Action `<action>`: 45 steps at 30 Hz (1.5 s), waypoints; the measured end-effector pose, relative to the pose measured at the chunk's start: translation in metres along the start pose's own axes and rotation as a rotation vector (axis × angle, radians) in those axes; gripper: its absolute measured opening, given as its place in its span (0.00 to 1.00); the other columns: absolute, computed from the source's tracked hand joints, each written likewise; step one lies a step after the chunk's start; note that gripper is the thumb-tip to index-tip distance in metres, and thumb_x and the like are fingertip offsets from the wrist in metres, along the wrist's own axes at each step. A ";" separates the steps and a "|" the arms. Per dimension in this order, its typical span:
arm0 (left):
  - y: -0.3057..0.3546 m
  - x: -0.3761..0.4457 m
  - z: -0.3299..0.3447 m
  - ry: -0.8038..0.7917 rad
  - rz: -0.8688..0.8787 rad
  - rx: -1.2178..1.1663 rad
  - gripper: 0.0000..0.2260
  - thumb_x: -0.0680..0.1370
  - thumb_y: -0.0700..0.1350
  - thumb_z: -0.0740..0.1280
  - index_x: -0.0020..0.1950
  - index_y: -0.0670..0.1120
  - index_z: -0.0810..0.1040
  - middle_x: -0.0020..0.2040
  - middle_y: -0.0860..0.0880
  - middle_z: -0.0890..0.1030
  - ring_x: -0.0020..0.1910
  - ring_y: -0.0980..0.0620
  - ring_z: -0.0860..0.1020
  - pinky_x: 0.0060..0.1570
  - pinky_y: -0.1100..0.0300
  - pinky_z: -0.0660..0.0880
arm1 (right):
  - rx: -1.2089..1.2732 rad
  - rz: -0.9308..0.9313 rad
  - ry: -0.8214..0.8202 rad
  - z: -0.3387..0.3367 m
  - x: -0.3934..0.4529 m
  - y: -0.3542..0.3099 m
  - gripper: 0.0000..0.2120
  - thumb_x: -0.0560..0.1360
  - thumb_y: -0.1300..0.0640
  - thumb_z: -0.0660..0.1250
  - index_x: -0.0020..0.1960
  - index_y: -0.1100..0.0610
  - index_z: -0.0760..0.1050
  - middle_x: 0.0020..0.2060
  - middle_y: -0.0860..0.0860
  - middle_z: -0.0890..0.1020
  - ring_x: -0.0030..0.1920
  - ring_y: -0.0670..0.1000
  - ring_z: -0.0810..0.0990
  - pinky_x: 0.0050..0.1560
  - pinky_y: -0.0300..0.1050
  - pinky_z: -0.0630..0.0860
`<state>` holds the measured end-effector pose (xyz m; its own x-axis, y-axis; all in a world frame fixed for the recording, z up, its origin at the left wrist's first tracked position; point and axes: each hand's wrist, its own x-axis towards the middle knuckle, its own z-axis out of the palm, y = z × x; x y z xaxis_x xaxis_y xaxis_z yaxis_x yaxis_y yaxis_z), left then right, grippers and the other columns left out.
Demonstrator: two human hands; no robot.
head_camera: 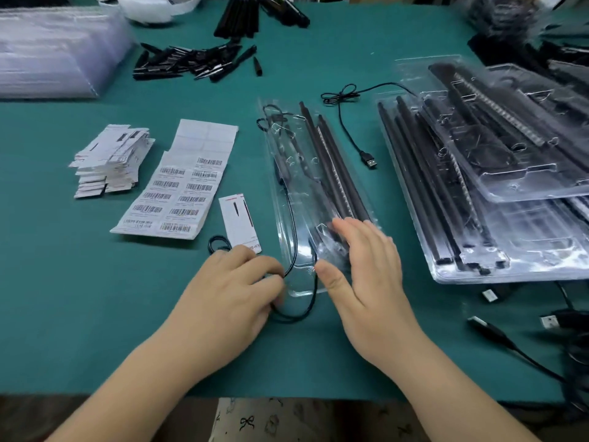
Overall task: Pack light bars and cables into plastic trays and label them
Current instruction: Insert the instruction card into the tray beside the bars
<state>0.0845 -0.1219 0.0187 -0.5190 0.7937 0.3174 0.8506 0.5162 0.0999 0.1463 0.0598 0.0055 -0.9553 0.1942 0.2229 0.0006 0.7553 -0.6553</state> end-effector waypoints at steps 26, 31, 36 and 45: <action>-0.019 -0.016 -0.005 -0.121 -0.307 -0.162 0.12 0.69 0.51 0.67 0.36 0.54 0.63 0.40 0.54 0.80 0.52 0.50 0.78 0.56 0.54 0.65 | -0.164 -0.019 0.033 0.007 -0.002 0.002 0.33 0.75 0.37 0.45 0.73 0.54 0.61 0.72 0.50 0.64 0.74 0.51 0.53 0.73 0.50 0.42; -0.012 -0.041 0.004 0.177 -0.529 -0.611 0.20 0.76 0.60 0.55 0.34 0.46 0.71 0.40 0.58 0.80 0.44 0.59 0.77 0.46 0.57 0.72 | -0.139 -0.003 0.043 0.006 -0.003 0.001 0.32 0.75 0.38 0.45 0.72 0.55 0.63 0.71 0.51 0.65 0.74 0.53 0.55 0.73 0.56 0.48; -0.017 -0.034 0.004 0.654 -1.117 -1.365 0.28 0.82 0.59 0.50 0.33 0.50 0.80 0.42 0.43 0.84 0.36 0.48 0.83 0.29 0.59 0.77 | -0.258 -0.035 -0.019 0.009 -0.004 0.000 0.29 0.76 0.42 0.57 0.72 0.55 0.64 0.71 0.53 0.64 0.74 0.55 0.53 0.74 0.56 0.43; -0.035 0.016 -0.020 0.681 -1.021 -1.333 0.22 0.83 0.52 0.51 0.36 0.49 0.76 0.28 0.50 0.79 0.22 0.52 0.75 0.25 0.66 0.68 | -0.145 -0.391 -0.177 0.005 0.037 -0.034 0.31 0.71 0.44 0.68 0.69 0.58 0.69 0.68 0.54 0.71 0.72 0.54 0.63 0.73 0.53 0.55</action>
<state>0.0488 -0.1339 0.0394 -0.9934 -0.0690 -0.0921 -0.0780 -0.1849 0.9797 0.1097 0.0376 0.0322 -0.9278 -0.2240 0.2984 -0.3412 0.8331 -0.4355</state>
